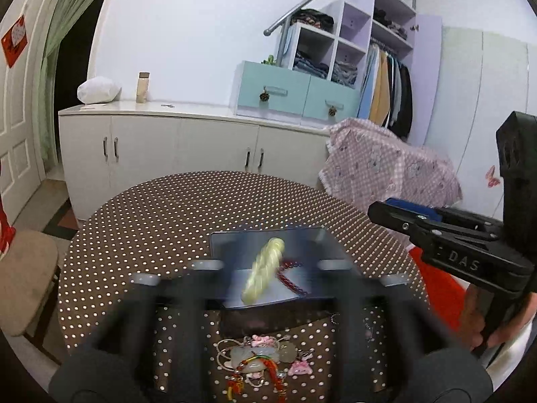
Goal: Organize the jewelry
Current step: 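Carry both bracelets over the grey box and open both grippers inside it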
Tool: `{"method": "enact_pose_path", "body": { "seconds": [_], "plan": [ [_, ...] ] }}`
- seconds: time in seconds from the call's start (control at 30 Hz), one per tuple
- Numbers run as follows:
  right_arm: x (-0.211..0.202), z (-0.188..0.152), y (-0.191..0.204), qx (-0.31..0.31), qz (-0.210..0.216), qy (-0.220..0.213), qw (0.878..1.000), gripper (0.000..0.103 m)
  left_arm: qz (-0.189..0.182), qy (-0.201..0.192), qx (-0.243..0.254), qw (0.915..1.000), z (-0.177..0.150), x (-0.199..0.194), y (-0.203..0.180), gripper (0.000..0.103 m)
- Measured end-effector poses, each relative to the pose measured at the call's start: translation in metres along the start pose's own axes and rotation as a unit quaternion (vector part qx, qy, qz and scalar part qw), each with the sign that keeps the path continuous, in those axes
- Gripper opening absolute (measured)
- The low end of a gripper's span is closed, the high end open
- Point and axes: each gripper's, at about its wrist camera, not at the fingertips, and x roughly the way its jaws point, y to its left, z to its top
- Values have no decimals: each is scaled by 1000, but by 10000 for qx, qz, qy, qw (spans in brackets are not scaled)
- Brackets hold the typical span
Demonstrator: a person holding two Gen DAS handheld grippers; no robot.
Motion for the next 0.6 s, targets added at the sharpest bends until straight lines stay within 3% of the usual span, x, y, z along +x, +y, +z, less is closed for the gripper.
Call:
{"method": "enact_pose_path", "body": {
  "seconds": [0.03, 0.07, 0.23, 0.6],
  "plan": [
    [0, -1, -1, -1, -39, -3, 10000, 55, -3, -106, -33, 9999, -2, -3, 0, 76],
    [-1, -2, -1, -3, -66, -7, 10000, 55, -15, -230, -59, 9997, -2, -7, 1, 76],
    [-2, -7, -5, 32, -142, 76, 9999, 61, 112, -126, 8, 9999, -2, -7, 3, 76],
    [-6, -10, -3, 37, -160, 126, 9998, 63, 205, -121, 43, 9997, -4, -16, 4, 76]
  ]
}}
